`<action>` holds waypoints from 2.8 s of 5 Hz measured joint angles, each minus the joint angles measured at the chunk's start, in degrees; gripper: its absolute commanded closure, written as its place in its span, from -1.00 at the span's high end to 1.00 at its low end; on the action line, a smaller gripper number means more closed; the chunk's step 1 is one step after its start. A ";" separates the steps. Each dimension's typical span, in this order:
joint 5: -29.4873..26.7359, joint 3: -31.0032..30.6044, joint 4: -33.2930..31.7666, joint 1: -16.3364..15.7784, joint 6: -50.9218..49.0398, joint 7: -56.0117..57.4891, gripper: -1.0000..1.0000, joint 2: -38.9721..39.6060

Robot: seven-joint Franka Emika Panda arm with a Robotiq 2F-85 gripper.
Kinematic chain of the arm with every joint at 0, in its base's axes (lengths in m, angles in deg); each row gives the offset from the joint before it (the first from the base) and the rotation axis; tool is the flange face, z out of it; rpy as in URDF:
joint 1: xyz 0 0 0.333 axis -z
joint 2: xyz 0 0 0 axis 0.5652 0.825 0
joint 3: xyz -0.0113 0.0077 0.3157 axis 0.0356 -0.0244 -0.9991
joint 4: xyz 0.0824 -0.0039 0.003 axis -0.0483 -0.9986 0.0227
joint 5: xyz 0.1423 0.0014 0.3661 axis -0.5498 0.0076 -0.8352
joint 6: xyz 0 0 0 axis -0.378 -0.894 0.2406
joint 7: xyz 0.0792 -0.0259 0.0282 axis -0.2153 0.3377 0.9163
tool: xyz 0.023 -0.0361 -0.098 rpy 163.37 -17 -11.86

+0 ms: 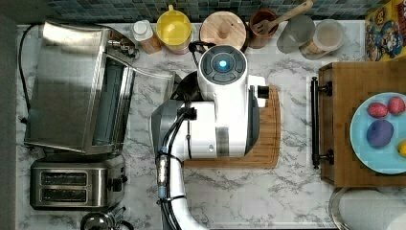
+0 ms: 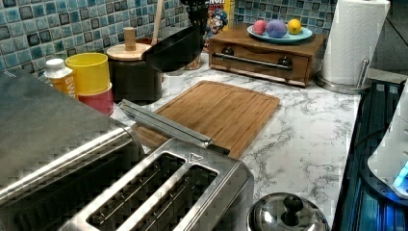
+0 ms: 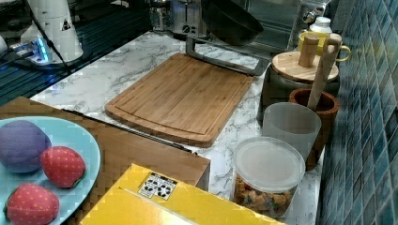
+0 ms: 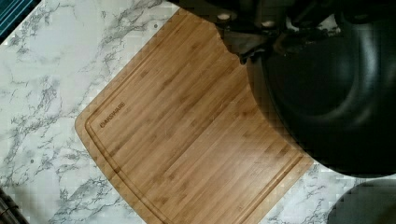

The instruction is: Put the bowl on the board.

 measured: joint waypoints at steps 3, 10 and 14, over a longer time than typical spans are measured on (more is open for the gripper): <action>1.78 0.55 -4.76 0.40 8.69 -0.68 -1.00 -0.06; 6.78 9.75 -26.13 6.97 17.23 -30.52 -1.00 -5.18; 6.14 8.73 -21.65 6.57 17.74 -29.99 0.00 1.08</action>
